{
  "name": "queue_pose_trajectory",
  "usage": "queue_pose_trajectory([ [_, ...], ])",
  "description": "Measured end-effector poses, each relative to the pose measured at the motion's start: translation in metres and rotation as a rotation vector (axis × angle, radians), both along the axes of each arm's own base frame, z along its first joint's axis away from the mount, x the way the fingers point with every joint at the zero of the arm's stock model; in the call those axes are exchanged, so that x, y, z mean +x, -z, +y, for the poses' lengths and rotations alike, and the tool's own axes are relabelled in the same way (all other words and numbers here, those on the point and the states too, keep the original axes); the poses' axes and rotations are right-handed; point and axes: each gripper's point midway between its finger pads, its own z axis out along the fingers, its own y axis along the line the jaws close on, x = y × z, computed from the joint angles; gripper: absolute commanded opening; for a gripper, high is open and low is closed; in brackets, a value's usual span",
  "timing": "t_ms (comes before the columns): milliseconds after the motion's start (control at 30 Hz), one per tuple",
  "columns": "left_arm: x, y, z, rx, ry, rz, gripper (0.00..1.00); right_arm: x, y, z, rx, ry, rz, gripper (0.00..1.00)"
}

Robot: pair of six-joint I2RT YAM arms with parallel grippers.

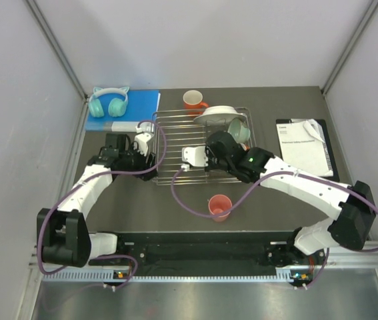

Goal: Load the mixed dishes into the dish rack

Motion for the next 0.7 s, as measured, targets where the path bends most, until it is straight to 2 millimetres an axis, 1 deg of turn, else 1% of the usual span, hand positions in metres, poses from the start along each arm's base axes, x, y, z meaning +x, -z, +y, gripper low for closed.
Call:
queue_pose_trajectory([
  [233, 0.0, 0.0, 0.0, 0.002, 0.004, -0.002, 0.61, 0.006, 0.006, 0.01, 0.001, -0.018, -0.006, 0.0],
  [367, 0.001, 0.0, 0.0, 0.002, 0.005, -0.001, 0.61, 0.009, 0.004, 0.013, 0.0, -0.033, -0.027, 0.0],
  [467, 0.001, 0.001, 0.0, 0.003, 0.007, 0.001, 0.61, 0.014, 0.002, 0.008, -0.017, -0.021, -0.049, 0.0],
  [700, 0.002, 0.003, -0.001, -0.001, 0.011, 0.01, 0.61, 0.014, 0.006, 0.001, -0.08, -0.033, -0.055, 0.0],
])
